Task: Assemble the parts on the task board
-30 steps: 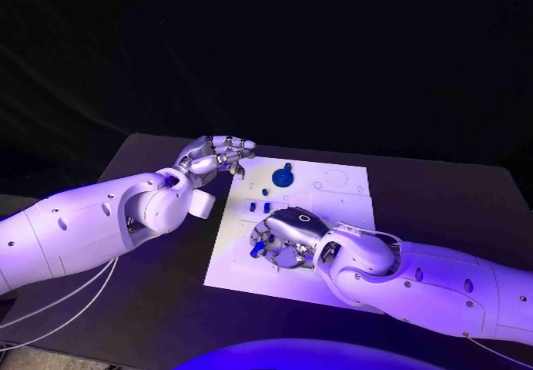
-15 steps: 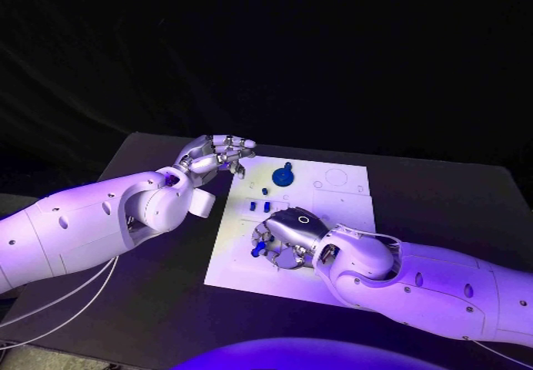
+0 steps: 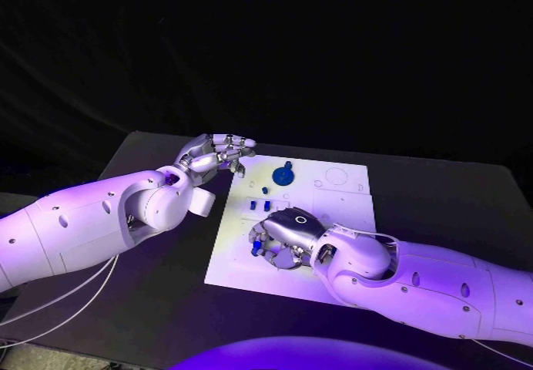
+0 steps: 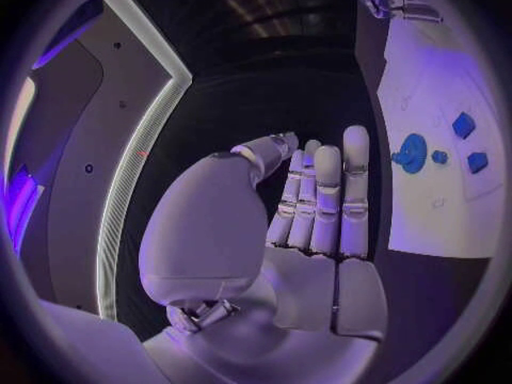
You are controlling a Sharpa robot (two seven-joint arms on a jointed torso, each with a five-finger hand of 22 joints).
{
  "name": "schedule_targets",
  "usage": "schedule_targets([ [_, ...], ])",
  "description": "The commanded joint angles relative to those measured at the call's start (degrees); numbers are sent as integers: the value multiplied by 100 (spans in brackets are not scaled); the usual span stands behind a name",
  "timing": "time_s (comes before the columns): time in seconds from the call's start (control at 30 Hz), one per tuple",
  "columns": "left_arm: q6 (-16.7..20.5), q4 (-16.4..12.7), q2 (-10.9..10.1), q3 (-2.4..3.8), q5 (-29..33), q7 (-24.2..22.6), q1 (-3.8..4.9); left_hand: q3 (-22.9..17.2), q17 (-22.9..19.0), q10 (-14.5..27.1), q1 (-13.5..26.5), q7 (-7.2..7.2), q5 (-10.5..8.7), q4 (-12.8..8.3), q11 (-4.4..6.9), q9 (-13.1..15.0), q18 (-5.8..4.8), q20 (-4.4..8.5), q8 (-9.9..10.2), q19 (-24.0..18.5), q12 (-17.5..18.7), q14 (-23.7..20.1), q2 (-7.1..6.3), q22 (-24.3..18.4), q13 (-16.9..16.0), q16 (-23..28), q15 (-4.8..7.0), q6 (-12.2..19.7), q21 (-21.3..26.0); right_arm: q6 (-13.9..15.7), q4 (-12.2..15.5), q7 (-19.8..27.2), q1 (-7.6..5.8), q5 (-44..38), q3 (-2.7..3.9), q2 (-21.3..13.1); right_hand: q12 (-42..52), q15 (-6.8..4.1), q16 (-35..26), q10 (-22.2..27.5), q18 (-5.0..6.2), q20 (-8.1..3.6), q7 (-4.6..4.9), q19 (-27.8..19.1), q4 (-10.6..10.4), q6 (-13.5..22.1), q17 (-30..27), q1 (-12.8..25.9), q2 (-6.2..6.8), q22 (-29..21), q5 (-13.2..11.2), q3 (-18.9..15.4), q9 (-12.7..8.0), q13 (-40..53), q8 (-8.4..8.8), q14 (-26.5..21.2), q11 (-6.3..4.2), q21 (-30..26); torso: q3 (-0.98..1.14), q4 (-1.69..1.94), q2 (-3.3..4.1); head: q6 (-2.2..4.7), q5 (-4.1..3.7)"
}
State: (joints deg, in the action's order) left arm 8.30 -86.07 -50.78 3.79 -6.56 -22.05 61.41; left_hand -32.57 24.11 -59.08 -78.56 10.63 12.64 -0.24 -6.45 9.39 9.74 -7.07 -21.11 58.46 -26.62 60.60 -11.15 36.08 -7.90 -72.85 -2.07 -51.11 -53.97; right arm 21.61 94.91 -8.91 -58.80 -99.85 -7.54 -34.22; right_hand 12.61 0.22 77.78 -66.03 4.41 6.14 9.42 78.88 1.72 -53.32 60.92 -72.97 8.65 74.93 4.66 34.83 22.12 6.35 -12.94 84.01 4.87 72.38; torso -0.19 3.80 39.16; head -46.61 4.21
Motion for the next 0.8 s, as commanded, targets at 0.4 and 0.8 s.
schedule_targets([
  [0.4,-110,-18,0,3,-10,0,1,10,-9,41,21,13,22,-20,8,8,86,-17,-16,-7,-35,-44,66,-10,-11,40,-1,38,42,79,-27,25,14,88,-20,10,-120,60,-107,246,74,52,13,-171,-111,321,-205,239,187,-144,-40,-70,-108,-52,251,-16,74,-248,-1,5,-4,-7,-16],
  [0.8,-129,-17,-20,2,-10,18,1,10,-9,41,21,13,22,-20,8,8,86,-17,-16,-7,-35,-44,66,-10,-11,40,-1,38,42,1095,557,351,-85,876,50,-641,-102,97,-163,389,93,87,60,-219,-136,455,-314,241,237,-203,-4,-108,-146,-66,365,-51,115,-343,-4,-5,-15,31,-90],
])
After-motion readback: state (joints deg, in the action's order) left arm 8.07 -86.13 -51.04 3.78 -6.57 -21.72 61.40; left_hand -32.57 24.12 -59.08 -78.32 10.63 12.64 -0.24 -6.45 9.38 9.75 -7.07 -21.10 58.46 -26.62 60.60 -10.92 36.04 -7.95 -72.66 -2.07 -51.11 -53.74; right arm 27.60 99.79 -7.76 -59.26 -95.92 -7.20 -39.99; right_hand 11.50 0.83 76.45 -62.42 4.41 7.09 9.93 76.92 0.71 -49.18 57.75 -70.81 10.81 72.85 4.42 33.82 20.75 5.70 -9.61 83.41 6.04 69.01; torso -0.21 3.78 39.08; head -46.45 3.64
